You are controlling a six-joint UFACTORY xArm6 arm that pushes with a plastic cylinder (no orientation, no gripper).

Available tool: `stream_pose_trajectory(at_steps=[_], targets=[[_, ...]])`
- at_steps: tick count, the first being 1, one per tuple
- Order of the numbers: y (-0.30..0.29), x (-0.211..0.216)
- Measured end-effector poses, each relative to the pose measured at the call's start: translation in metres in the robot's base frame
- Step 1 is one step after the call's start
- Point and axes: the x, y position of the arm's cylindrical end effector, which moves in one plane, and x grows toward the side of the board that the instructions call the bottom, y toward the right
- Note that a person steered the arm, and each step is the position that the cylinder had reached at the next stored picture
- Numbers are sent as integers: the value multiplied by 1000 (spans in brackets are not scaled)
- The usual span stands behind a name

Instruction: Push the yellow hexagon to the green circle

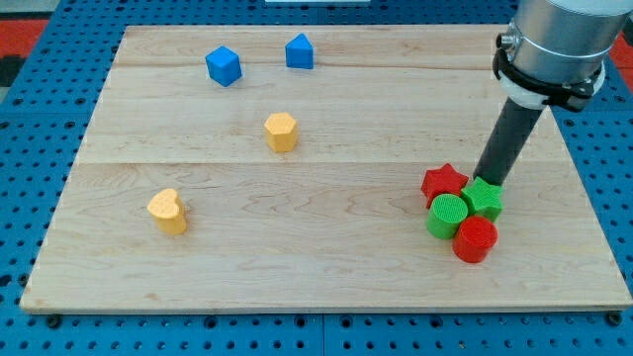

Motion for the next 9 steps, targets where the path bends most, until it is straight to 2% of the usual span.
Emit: stream_pose_trajectory(at_steps=[1,3,4,5,6,7,8,9], targets=[[-9,-59],[-152,-110],[-222,-108],[-222,-63],[-181,-23],[-229,-66],[-264,-65],[-264,-28]])
